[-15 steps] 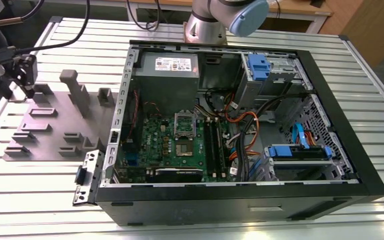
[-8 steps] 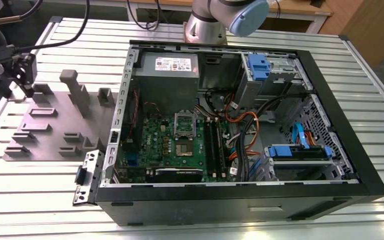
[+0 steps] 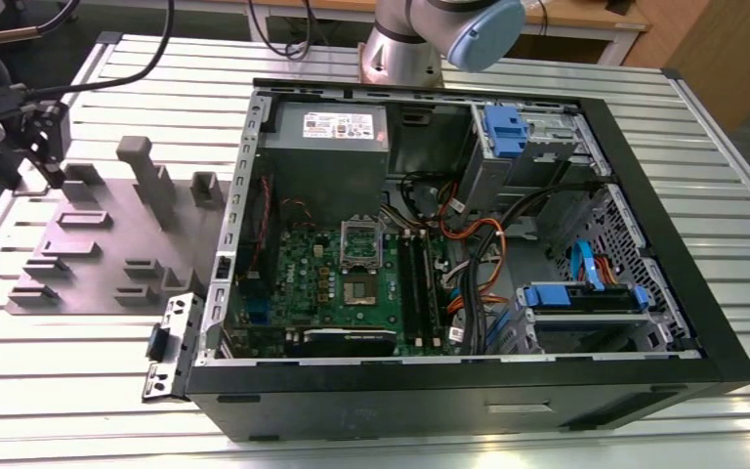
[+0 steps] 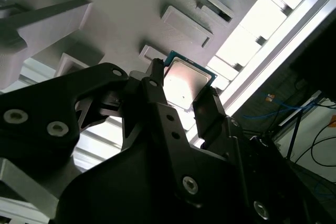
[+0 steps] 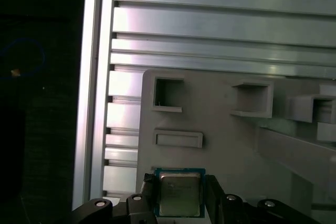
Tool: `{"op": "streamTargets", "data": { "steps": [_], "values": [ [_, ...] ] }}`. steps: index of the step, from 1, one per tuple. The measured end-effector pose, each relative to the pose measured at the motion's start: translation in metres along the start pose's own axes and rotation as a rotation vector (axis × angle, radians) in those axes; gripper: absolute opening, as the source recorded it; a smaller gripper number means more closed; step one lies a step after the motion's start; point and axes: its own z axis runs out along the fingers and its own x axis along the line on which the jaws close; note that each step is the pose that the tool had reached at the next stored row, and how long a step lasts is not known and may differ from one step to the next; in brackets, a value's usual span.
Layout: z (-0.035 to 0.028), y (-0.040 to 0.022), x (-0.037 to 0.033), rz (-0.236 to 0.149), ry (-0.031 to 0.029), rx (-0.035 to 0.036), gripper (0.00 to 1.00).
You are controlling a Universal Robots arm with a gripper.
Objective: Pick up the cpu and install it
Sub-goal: 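Pick up the cpu and move it towards the insertion slot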
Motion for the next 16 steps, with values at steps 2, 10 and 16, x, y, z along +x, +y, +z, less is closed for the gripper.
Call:
{"op": "streamTargets", "data": {
  "steps": [2,10,16],
  "values": [
    [-0.0008,0.0,0.0,0.0,0.0,0.0,0.47],
    [-0.0036,0.0,0.0,0.001,-0.0001,-0.0001,0.47],
    [-0.0056,0.0,0.0,0.001,-0.0001,0.0,0.47]
  ]
}}
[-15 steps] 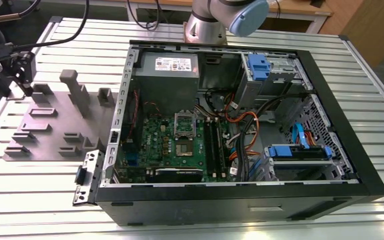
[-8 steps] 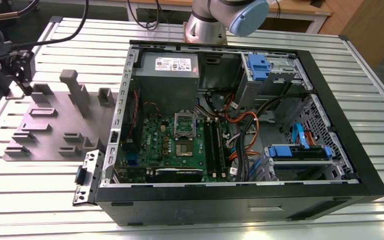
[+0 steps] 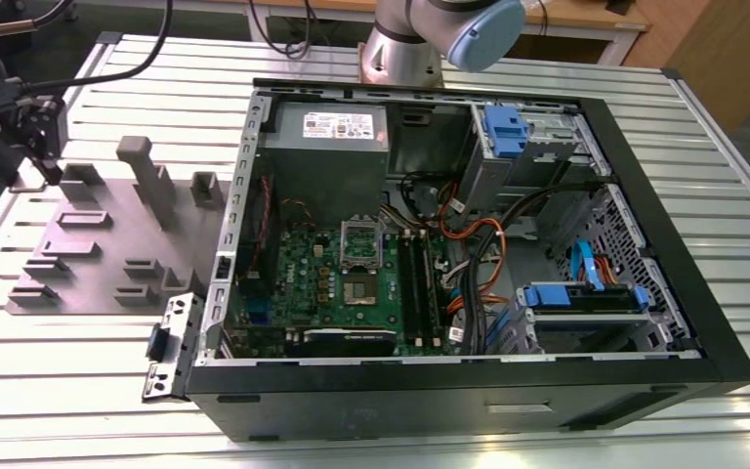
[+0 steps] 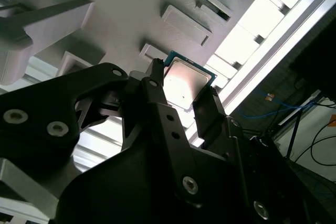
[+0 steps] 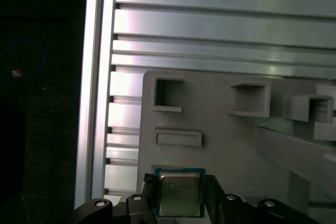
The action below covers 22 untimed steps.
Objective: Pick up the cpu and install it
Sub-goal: 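Pick up the cpu and move it towards the insertion slot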
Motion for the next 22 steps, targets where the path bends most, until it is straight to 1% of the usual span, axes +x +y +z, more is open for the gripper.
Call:
{"op": "streamTargets", "data": {
  "steps": [6,19,22],
  "values": [
    [-0.002,0.0,0.0,0.0,0.0,0.0,0.47],
    [-0.0023,-0.0001,-0.0011,0.001,0.0,0.0004,0.47],
    [-0.0049,0.0,-0.0011,0.001,0.0001,0.0005,0.47]
  ]
}}
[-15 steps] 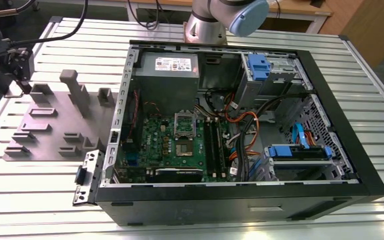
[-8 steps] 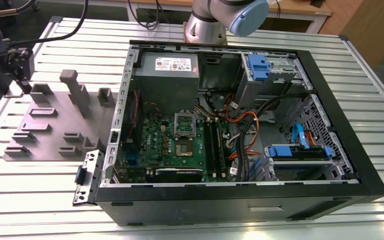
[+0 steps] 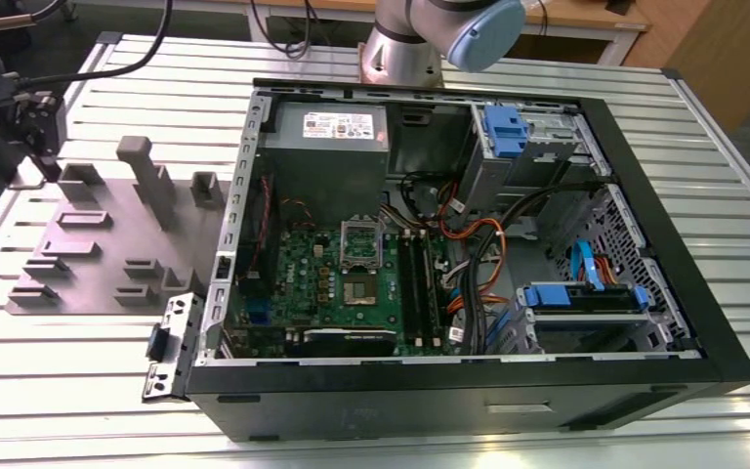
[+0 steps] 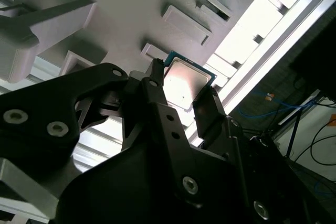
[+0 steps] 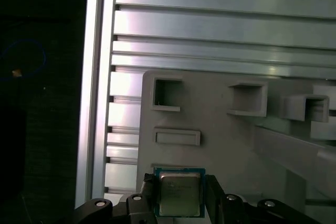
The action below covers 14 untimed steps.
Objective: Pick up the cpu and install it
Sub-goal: 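Pick up the cpu and move it towards the insertion slot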
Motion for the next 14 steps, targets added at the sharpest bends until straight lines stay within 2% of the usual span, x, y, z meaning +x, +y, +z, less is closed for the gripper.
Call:
{"op": "streamTargets", "data": {
  "steps": [14],
  "values": [
    [-0.0147,0.0,0.0,0.0,0.0,0.0,0.47]
  ]
}}
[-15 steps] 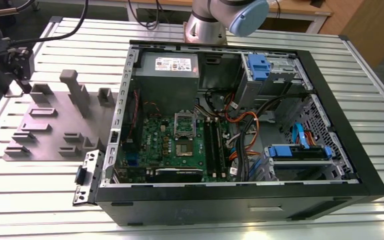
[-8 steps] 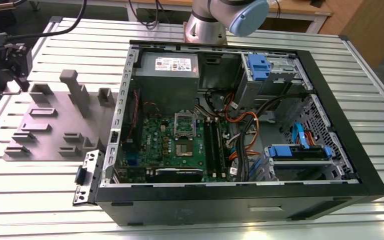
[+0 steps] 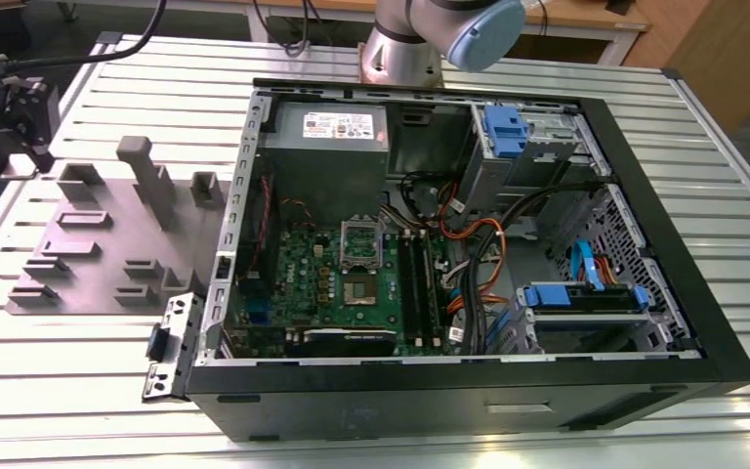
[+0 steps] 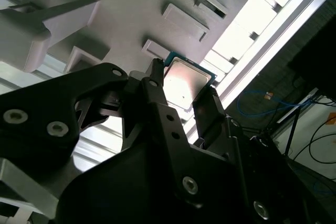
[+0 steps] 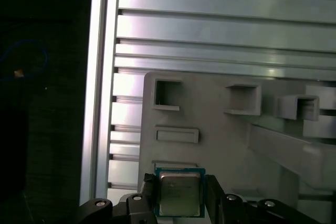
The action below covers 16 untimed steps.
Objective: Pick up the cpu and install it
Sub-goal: 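Pick up the cpu and move it towards the insertion slot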
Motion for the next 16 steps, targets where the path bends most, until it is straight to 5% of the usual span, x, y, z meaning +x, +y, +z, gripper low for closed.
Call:
{"op": "streamTargets", "data": {
  "steps": [16],
  "values": [
    [-0.0087,0.0,0.0,0.0,-0.0001,0.0,0.47]
  ]
}}
